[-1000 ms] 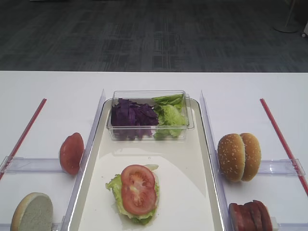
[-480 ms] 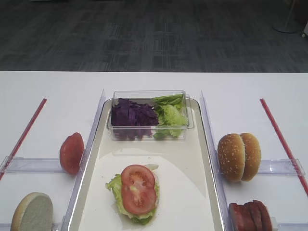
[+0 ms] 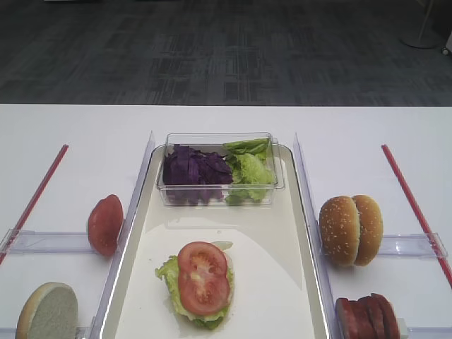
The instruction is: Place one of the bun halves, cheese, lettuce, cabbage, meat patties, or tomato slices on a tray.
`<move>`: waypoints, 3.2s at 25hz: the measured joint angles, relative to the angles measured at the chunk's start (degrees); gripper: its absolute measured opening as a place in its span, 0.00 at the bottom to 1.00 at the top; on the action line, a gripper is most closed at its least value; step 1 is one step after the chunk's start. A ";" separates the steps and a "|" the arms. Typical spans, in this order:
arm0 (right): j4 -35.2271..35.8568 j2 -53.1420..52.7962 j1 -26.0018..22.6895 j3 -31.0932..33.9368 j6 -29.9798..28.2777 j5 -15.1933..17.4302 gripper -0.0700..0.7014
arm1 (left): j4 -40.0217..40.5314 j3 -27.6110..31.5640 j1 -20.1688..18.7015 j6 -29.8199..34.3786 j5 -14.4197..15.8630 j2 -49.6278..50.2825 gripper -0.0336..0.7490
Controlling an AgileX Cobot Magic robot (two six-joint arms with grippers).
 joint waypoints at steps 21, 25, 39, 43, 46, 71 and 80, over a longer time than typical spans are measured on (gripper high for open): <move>0.00 0.00 0.00 0.00 -0.45 0.00 0.76 | 0.00 0.52 0.00 1.97 4.27 -6.84 0.51; 0.00 0.00 0.00 0.00 -0.45 -0.12 0.76 | 0.00 1.40 0.00 1.85 5.11 -6.84 0.51; 0.00 0.00 0.00 0.00 -0.45 -0.11 0.76 | 1.73 1.53 0.00 -1.14 5.11 -6.94 0.59; 0.00 0.00 0.00 0.00 -0.45 -0.11 0.76 | 1.73 1.53 0.00 -1.14 5.11 -6.94 0.59; 0.00 0.00 0.00 0.00 -0.45 -0.11 0.76 | 1.73 1.53 0.00 -1.44 5.11 -6.94 0.59; 0.00 0.00 0.00 0.00 -0.45 -0.11 0.76 | 2.03 1.53 15.21 -1.44 5.11 -6.94 0.59; 0.00 0.00 0.00 0.00 -0.45 -0.11 0.76 | 2.03 1.53 15.99 -1.44 5.11 -6.94 0.59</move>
